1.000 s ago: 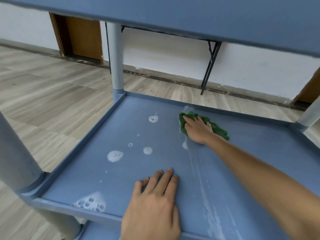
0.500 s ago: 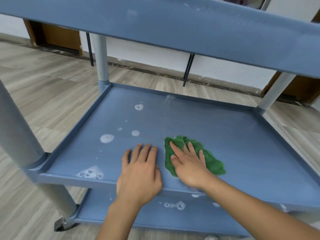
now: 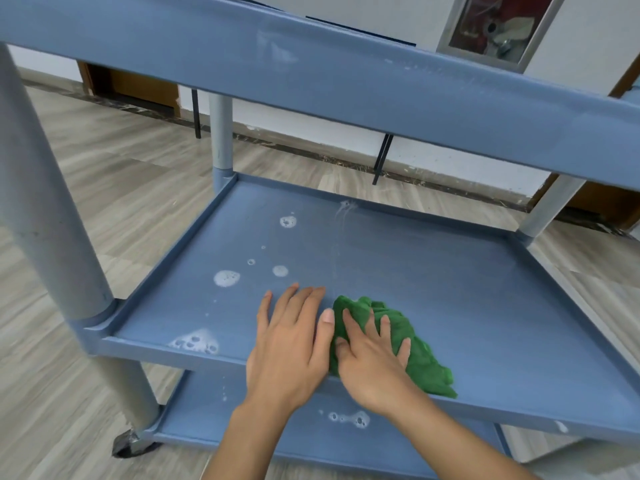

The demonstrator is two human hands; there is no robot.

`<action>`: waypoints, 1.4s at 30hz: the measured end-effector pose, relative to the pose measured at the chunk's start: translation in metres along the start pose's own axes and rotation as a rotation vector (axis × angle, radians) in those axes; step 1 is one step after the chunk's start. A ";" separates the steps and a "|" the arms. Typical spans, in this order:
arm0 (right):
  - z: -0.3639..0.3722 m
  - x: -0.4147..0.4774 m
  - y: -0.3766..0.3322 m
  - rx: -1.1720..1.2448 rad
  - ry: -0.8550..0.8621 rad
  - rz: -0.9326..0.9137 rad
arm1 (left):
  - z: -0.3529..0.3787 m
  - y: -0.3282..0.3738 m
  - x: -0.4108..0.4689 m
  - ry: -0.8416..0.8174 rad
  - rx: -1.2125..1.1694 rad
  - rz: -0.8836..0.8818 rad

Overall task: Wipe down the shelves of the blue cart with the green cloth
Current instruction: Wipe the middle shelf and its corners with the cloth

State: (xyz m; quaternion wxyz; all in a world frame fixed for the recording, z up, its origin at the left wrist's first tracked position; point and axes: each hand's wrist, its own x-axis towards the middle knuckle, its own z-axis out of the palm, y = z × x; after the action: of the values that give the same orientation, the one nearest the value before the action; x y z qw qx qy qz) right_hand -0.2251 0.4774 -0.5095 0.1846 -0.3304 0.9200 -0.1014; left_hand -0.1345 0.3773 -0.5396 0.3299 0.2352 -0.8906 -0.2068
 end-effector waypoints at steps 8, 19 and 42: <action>0.008 0.030 -0.050 -0.081 -0.115 -0.121 | -0.014 -0.008 -0.003 0.154 -0.340 -0.129; -0.028 0.149 0.023 -0.225 0.146 -0.209 | -0.012 -0.010 0.000 -0.106 0.033 -0.286; -0.103 0.386 0.021 0.053 0.477 -0.475 | 0.043 -0.029 0.025 0.391 0.492 -0.087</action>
State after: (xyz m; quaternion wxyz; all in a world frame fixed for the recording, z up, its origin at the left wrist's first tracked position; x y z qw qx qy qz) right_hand -0.5540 0.2509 -0.5273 -0.0561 -0.4975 0.8318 -0.2397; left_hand -0.1724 0.3495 -0.5720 0.4188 0.3811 -0.8227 0.0502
